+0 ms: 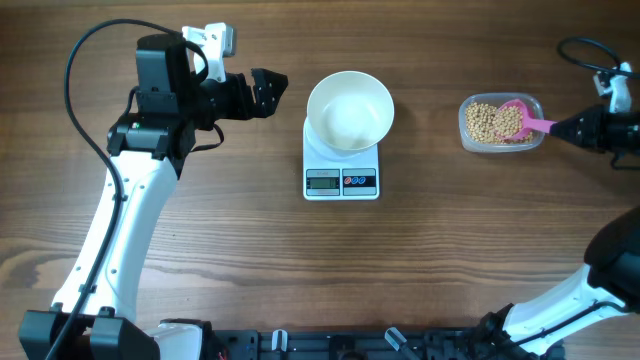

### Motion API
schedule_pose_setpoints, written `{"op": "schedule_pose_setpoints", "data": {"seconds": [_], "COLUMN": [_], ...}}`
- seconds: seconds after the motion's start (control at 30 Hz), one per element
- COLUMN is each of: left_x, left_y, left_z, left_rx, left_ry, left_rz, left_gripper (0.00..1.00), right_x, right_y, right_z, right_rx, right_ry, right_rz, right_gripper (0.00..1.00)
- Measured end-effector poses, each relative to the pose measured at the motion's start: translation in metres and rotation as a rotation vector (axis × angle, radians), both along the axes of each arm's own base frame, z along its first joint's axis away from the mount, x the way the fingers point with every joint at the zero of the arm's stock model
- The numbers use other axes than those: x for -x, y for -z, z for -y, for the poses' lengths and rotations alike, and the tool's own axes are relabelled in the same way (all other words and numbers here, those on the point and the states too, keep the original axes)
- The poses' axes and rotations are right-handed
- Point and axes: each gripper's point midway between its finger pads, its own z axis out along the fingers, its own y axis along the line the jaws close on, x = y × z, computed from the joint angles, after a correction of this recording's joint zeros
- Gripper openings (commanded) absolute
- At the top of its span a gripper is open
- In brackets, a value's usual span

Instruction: Scoop item into bowl and weigh 150g on scale

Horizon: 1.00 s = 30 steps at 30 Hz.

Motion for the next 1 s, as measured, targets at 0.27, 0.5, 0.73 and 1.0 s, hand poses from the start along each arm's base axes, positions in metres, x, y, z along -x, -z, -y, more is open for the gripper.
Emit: {"op": "schedule_pose_setpoints", "data": {"seconds": [0.27,0.5,0.73,1.0], "left_x": [0.000,0.000,0.002,0.081], "left_y": [0.000,0.000,-0.002,0.035], "left_z": [0.000,0.000,0.004,0.042], "left_rx": [0.000,0.000,0.012,-0.083], "left_ry": [0.000,0.000,0.029,0.432], "left_rz": [0.000,0.002,0.005,-0.109], "left_gripper": [1.00,1.00,1.00,1.00], "right_x": [0.003,-0.004,-0.010,-0.007], "right_y": [-0.010,-0.027,-0.047,-0.052], "right_z": [0.017,0.013,0.006,0.000], "right_rx": [-0.039,-0.124,-0.228,-0.265], "right_ry": [0.027,0.030,0.048,0.039], "right_rz": [0.089,0.193,0.274,0.287], "right_gripper": [0.04,0.04,0.04,0.04]}}
